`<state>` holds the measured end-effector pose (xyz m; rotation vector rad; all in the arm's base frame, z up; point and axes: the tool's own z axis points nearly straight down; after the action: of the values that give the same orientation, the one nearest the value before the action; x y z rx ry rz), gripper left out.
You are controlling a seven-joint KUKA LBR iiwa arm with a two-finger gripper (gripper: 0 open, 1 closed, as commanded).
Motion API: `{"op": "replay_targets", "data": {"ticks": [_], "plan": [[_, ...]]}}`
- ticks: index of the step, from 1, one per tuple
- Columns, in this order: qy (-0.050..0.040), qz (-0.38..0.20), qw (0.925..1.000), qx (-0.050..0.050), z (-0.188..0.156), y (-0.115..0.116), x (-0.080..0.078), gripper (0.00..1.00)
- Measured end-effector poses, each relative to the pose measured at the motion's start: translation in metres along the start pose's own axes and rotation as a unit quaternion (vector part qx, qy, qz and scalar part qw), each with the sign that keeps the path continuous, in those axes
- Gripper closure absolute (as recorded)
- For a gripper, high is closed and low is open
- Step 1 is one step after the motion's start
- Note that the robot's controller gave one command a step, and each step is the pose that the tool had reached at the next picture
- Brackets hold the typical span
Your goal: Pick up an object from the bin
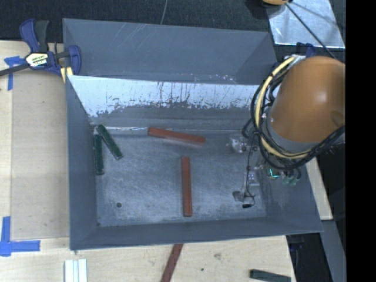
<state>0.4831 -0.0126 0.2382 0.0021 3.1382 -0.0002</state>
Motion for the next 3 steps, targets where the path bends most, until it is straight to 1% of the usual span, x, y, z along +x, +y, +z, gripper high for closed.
{"op": "replay_targets", "data": {"ticks": [1, 2, 3], "plan": [[-0.0036, 0.011, 0.9999, 0.000, 0.050, 0.017, -0.003, 0.00], [-0.0020, 0.006, 1.0000, 0.000, 0.118, 0.038, -0.005, 0.00], [0.0041, 0.042, 0.9991, 0.000, 0.121, 0.083, -0.004, 0.00]]}}
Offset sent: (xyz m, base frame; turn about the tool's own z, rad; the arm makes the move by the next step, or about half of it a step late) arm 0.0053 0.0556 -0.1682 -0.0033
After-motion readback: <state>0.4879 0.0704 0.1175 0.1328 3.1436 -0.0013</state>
